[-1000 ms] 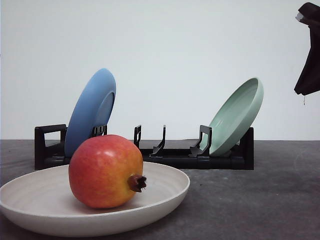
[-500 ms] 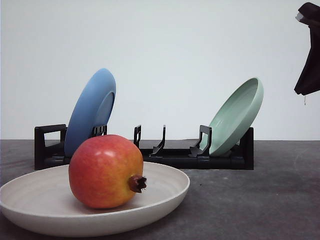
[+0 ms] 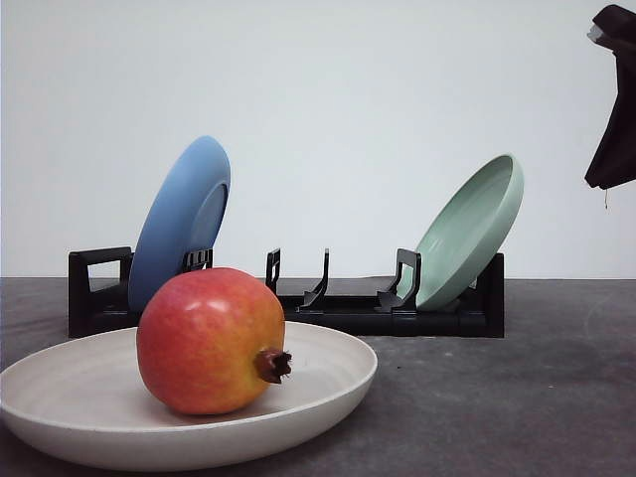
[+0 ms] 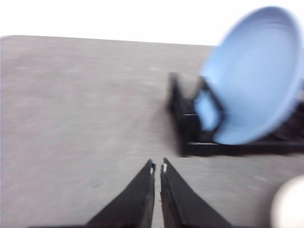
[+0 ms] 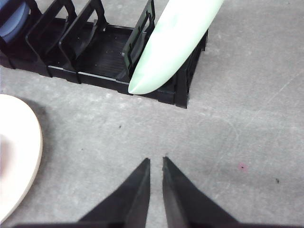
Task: Place pomegranate in white plate
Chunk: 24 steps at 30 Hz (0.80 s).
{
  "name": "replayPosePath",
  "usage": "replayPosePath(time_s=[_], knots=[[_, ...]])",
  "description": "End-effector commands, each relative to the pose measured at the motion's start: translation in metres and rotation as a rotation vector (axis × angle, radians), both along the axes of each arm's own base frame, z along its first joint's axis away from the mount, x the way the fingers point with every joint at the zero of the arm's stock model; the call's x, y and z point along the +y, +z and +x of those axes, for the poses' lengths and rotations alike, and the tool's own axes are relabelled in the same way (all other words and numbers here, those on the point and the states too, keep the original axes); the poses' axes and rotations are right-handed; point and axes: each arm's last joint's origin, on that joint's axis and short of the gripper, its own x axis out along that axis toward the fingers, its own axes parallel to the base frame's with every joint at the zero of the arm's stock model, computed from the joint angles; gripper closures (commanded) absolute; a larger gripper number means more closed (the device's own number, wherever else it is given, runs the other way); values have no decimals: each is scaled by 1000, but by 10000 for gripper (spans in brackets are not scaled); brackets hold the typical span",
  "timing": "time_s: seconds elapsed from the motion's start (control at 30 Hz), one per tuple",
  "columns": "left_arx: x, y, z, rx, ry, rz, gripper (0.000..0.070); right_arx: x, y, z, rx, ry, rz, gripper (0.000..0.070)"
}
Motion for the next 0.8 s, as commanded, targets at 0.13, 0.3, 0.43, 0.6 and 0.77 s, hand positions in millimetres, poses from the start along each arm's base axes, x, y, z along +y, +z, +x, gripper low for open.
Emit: replayPosePath(time_s=[0.13, 0.3, 0.43, 0.6, 0.77], knots=[[3, -9, -3, -52, 52, -22, 700, 1, 1, 1, -8, 0, 1, 655], [4, -20, -5, -78, 60, -16, 700, 1, 1, 1, -8, 0, 1, 655], [3, -34, -2, -43, 56, -17, 700, 1, 1, 1, -8, 1, 1, 655], [3, -28, -1, -98, 52, -19, 700, 1, 1, 1, -9, 0, 2, 655], [3, -29, -2, -95, 52, -19, 700, 1, 1, 1, -9, 0, 2, 655]])
